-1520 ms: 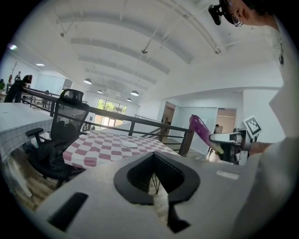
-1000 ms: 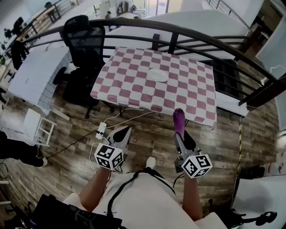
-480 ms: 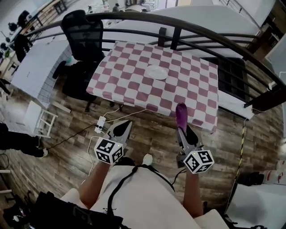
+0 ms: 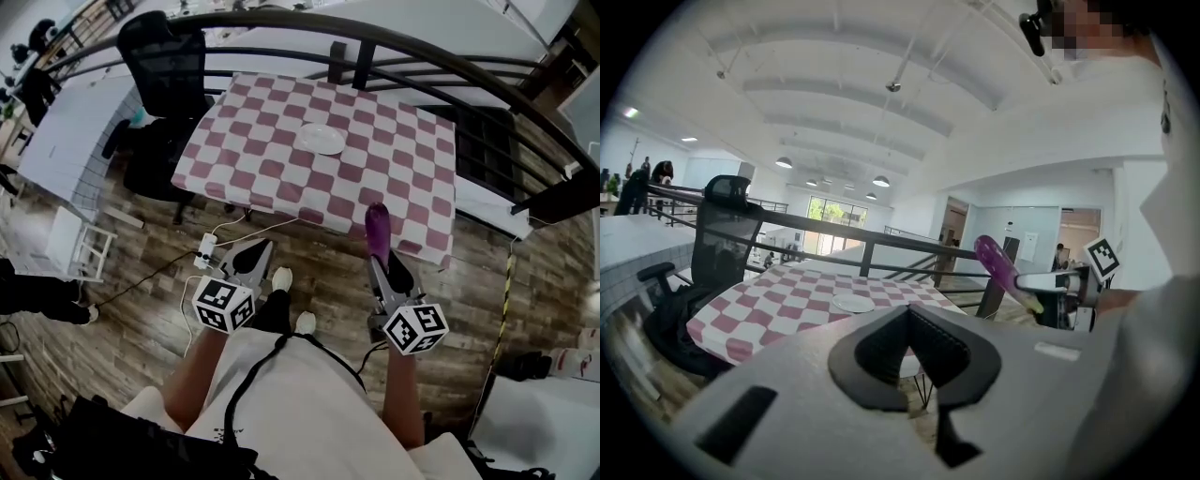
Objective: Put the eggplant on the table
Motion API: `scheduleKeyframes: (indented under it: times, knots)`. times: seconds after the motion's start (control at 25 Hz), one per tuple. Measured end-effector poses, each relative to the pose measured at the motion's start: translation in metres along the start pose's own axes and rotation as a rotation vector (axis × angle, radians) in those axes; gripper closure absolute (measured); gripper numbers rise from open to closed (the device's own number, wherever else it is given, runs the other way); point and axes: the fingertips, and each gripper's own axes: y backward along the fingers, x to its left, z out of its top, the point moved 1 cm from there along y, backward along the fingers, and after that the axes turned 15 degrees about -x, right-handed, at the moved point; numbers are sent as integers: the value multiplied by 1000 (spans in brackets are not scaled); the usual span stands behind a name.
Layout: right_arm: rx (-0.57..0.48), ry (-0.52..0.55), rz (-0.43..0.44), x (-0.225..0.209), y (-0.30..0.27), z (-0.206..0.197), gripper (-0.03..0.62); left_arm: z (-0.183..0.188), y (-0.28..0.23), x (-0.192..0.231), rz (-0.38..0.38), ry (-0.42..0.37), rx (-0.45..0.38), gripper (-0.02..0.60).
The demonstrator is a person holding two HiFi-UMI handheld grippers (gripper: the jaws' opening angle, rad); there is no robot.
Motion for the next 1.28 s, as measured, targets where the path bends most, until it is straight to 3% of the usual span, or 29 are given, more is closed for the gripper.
scheduleKeyframes:
  times: [0.32,0.88,1.28]
  knots:
    - [27,-9,-24,-10,-28,-10,431,-4,-37,22,-36,16,7,577]
    - [34,27,18,-17,-192,16,431,44,-160,123,-114,3,1,577]
    - [31,29,-76,-37,-275,13,431,64,-244,181,-228,-4,22,577]
